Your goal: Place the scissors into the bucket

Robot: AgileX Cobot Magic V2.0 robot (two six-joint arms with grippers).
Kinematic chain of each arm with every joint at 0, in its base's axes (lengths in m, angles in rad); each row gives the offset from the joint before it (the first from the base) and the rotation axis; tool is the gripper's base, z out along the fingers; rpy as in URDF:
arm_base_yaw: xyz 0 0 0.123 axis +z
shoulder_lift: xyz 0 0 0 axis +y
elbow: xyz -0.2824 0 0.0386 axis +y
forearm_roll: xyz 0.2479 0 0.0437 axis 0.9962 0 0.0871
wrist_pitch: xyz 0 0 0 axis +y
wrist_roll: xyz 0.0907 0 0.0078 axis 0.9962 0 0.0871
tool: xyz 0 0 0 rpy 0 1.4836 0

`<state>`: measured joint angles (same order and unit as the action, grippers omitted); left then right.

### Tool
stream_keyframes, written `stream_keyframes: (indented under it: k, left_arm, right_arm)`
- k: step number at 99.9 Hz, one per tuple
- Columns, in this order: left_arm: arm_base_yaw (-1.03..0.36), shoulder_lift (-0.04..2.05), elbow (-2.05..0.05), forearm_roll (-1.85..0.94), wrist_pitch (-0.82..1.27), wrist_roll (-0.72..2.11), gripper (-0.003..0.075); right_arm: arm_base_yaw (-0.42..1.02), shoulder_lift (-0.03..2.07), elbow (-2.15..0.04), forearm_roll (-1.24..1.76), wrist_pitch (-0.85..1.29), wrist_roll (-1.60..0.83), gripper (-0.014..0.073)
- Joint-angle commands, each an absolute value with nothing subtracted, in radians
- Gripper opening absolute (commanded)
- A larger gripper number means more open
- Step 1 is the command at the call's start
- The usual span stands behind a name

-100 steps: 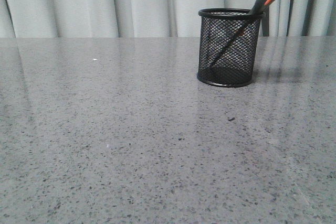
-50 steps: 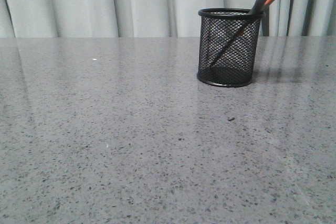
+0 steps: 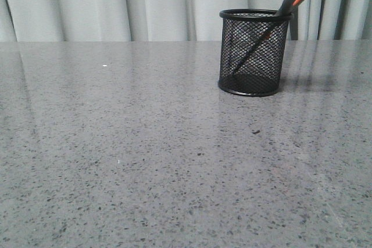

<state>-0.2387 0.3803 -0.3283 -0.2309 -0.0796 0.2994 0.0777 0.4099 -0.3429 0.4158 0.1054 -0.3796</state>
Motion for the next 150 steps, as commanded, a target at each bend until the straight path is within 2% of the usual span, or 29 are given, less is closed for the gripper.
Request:
stream_keyframes:
  k: [1,26,42,71,150]
  left_arm:
    - [-0.237,0.385,-0.354,-0.239,-0.155,0.289,-0.002]
    - [-0.22,0.311,-0.292,-0.167,-0.153,0.225,-0.002]
    - [-0.124,0.185,-0.152,-0.075,-0.129,0.075,-0.002]
    - [0.009,-0.033,-0.004,-0.075,0.0,0.063,-0.002]
    - [0.03,-0.031,0.015,-0.031,0.0,0.063,-0.002]
  right_arm:
    - [0.077,0.411,-0.369,0.418,0.034,-0.391,-0.0069]
    - [0.077,0.411,-0.369,0.418,0.034,-0.391,-0.0069]
    - [0.077,0.411,-0.369,0.418,0.034,-0.391,-0.0069]
    - [0.077,0.411,-0.369,0.418,0.034,-0.391,-0.0069]
    - [0.077,0.411,-0.369,0.418,0.035,-0.391,-0.0069]
